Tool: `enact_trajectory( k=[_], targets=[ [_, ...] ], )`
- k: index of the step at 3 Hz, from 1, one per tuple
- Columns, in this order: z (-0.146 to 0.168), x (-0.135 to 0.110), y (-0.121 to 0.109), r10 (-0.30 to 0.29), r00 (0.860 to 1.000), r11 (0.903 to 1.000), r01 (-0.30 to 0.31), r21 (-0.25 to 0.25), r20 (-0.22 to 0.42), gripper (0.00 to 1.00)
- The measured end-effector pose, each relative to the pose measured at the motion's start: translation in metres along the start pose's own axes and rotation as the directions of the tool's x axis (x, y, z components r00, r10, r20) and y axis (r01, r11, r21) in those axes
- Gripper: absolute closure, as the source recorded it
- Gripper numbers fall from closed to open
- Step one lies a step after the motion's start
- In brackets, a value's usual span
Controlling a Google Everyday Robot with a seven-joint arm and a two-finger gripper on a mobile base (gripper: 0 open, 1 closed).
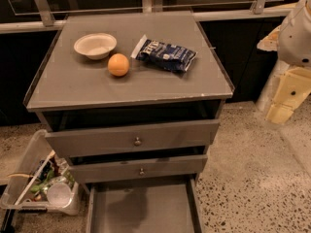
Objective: Place blue chip bag into bottom drawer
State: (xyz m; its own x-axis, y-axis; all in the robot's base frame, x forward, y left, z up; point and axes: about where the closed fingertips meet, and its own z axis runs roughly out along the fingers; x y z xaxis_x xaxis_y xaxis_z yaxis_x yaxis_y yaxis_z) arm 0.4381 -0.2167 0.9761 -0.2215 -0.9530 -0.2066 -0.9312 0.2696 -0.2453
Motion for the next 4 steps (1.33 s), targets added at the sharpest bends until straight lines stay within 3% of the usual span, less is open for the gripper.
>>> enact_trajectory(
  k=[2,3,4],
  targets=[
    [0.002,-0.015,-0.009,-0.021,0.999,0.9996,0.02,0.018,0.028,0.0],
    [0.008,-0.04,-0.027,-0.034,0.993,0.9987,0.029,0.041,0.116,0.0],
    [0.015,-0.061,-0.054,-0.041,0.967,0.9975,0.025,0.066,0.251,0.0]
  ],
)
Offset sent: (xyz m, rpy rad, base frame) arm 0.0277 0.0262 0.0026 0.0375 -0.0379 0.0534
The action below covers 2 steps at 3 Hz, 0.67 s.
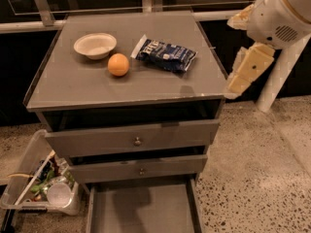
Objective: Place blue chip bag into bottom drawer
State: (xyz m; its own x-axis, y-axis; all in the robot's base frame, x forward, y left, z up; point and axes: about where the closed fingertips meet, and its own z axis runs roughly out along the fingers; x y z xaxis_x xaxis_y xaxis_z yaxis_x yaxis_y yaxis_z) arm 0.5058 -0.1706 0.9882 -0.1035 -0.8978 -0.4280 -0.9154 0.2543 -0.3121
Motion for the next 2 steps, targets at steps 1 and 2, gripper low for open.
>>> enact_trajectory(
  k=[1,2],
  targets=[
    [0.0141,-0.0251,-0.0392,0.025,0.988,0.9996,-0.022,-0.019,0.153,0.0],
    [0.0141,-0.0251,-0.0392,0.025,0.988,0.9996,-0.022,-0.019,0.153,0.0]
  ],
)
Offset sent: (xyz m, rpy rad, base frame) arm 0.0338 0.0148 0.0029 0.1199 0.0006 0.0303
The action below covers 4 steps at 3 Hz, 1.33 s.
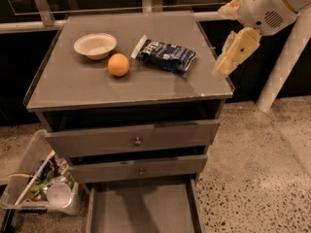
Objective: Place blue chip bag into bottom drawer
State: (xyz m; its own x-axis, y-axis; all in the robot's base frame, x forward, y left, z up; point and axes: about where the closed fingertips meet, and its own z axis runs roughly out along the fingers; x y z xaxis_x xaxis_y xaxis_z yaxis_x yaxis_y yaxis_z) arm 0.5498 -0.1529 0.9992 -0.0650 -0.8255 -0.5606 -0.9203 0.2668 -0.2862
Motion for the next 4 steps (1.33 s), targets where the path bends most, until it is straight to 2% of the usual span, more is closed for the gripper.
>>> enact_trajectory(
  k=[1,2,3,4],
  targets=[
    [0.02,-0.011,-0.013,-0.006,0.999,1.0,0.006,0.001,0.038,0.0],
    [0.059,-0.021,-0.042,0.008,0.996,0.9996,-0.01,0.025,0.092,0.0],
    [0.092,-0.022,-0.072,0.04,0.987,0.998,-0.047,0.042,0.155,0.0],
    [0.119,-0.019,-0.095,0.06,0.981,0.9952,-0.073,0.064,0.186,0.0]
  ],
)
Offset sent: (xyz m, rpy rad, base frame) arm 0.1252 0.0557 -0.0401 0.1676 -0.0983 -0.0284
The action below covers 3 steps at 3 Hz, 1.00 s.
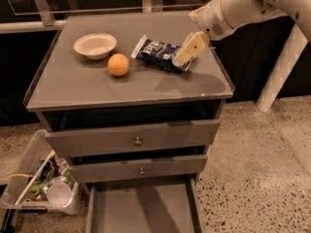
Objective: Place blue chip bag into bottom drawer
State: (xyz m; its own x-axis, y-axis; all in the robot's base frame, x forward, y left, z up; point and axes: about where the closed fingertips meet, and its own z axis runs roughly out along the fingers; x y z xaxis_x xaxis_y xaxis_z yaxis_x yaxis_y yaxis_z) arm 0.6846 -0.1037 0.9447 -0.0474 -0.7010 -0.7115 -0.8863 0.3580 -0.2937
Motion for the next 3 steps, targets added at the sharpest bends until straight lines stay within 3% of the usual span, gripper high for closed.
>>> enact_trajectory(
  k=[1,3],
  targets=[
    [0.026,0.009,-0.017,0.008,1.0,0.9999,-0.008,0.013,0.007,0.0],
    [0.076,0.019,-0.024,0.032,0.999,0.999,-0.032,-0.03,-0.001,0.0]
  ],
)
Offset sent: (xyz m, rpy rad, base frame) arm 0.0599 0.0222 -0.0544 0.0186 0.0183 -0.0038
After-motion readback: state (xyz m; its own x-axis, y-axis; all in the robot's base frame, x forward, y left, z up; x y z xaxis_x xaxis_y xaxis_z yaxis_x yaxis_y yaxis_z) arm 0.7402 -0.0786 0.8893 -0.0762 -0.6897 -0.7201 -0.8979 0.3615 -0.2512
